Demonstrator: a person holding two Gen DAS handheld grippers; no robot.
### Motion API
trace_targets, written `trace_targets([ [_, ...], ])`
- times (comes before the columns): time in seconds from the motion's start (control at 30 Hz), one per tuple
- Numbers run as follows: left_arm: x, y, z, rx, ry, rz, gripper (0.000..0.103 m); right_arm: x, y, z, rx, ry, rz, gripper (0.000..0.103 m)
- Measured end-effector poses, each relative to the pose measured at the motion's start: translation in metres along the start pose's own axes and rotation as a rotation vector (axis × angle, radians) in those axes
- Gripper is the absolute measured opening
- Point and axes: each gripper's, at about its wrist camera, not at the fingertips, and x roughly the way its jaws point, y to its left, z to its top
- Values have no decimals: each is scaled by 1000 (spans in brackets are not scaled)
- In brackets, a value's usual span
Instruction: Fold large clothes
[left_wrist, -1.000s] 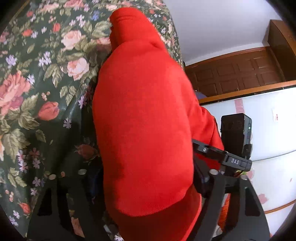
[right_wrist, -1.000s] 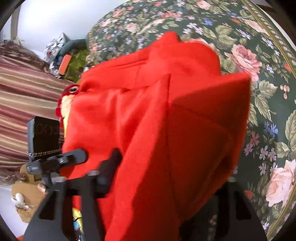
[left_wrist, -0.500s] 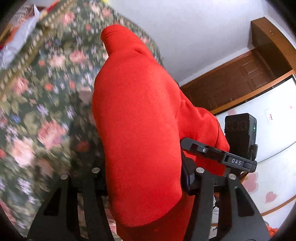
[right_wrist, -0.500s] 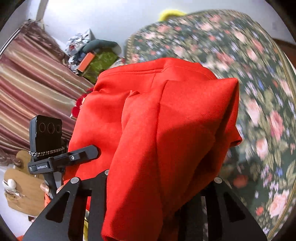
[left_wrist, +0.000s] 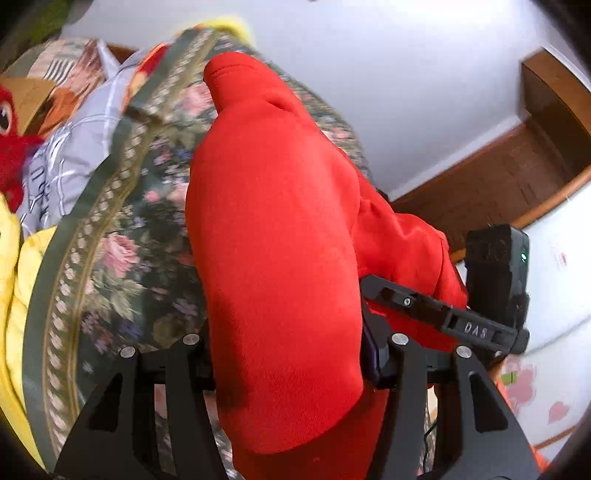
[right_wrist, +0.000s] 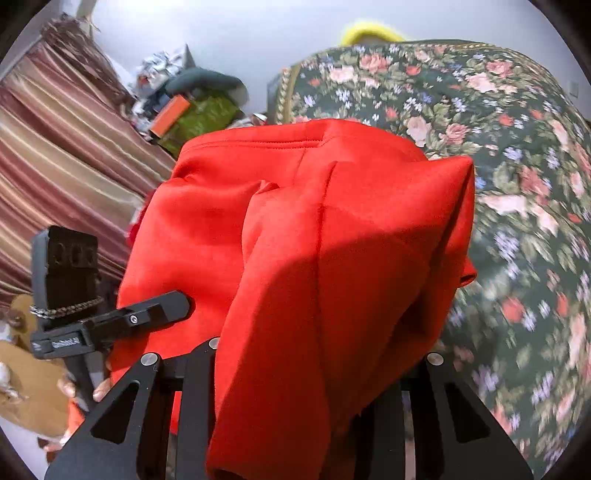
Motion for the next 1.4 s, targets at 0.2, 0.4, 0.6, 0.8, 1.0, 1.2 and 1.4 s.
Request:
trace_targets([
  [0.2, 34, 53, 22, -26, 9, 64, 55, 63, -7, 21, 1, 38, -84, 29],
  [0.4, 82, 108, 20, -59, 61, 266, 68, 113, -25, 8, -92, 68, -228, 51],
  [0.6, 66, 133, 5, -154, 7, 197, 80, 99, -34, -5, -119, 63, -224, 68],
  [0.8, 39, 102, -22, -86, -24, 311, 82, 72, -44, -23, -40, 57, -245, 71],
  [1.0, 7, 79, -51, -52, -34, 387, 84, 32, -27, -56, -118, 51, -294, 71],
  [1.2, -8, 53, -94, 27, 13, 517, 85, -7, -8, -79, -174, 13, -334, 71],
  [1.4, -51, -7, -116, 129, -68, 534, 85, -63, 26, -86, -157, -89, -281, 71],
])
